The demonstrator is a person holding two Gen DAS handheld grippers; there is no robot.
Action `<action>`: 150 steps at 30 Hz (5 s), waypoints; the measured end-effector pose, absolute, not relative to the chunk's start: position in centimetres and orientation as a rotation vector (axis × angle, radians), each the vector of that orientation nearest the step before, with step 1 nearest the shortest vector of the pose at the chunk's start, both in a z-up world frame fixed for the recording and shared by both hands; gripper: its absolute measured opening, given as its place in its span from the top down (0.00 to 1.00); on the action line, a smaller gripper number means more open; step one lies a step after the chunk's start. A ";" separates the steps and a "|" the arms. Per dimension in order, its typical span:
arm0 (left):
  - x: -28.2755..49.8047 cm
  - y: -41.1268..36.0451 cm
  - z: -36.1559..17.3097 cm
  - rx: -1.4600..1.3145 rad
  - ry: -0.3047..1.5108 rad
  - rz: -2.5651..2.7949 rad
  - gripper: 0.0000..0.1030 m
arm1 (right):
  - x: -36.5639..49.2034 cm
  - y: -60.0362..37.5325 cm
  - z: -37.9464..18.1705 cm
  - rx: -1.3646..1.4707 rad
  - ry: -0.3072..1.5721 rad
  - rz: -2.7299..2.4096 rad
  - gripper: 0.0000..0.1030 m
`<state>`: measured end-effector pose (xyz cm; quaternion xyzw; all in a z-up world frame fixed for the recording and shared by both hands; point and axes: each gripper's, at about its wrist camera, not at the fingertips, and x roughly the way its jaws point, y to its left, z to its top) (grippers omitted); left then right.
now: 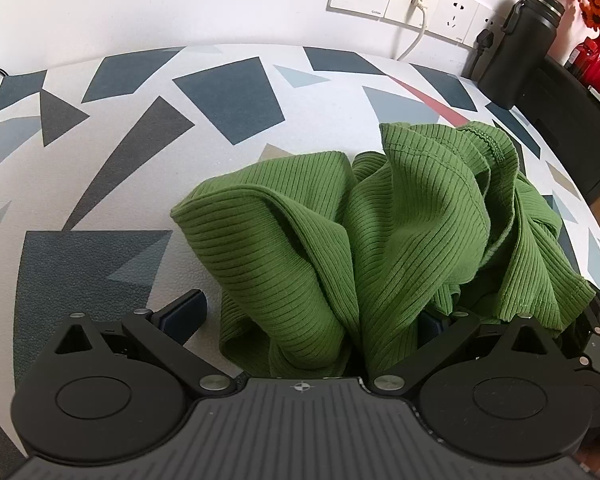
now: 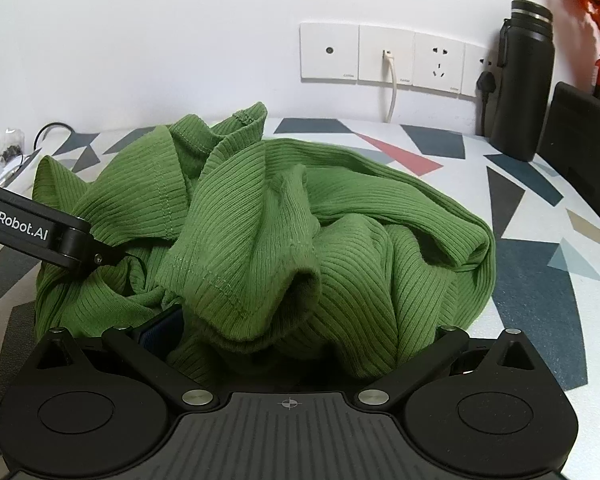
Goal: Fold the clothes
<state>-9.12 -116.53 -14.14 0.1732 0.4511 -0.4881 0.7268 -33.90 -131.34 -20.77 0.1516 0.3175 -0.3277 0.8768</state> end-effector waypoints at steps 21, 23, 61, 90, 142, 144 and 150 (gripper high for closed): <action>-8.4 -116.6 -14.0 0.419 1.031 -1.131 0.00 | -31.8 -133.0 -19.6 0.392 0.834 -0.675 0.01; -8.4 -116.6 -14.0 0.419 1.028 -1.131 0.00 | -31.7 -133.0 -19.6 0.394 0.831 -0.678 0.01; -9.2 -115.9 -14.2 0.414 0.974 -1.135 0.00 | -32.6 -132.5 -20.2 0.359 0.765 -0.673 0.01; -8.8 -115.5 -14.3 0.444 0.975 -1.201 0.00 | -32.0 -133.5 -19.3 0.393 0.853 -0.638 0.01; -7.0 -111.6 -14.1 0.347 1.028 -1.118 0.01 | -35.6 -136.9 -18.6 0.445 0.874 -0.768 0.01; -7.3 -111.5 -14.2 0.349 1.009 -1.117 0.01 | -35.3 -136.7 -18.6 0.413 0.879 -0.762 0.01; -7.9 -111.4 -14.5 0.359 0.932 -1.135 0.00 | -34.3 -137.3 -18.7 0.349 0.884 -0.735 0.01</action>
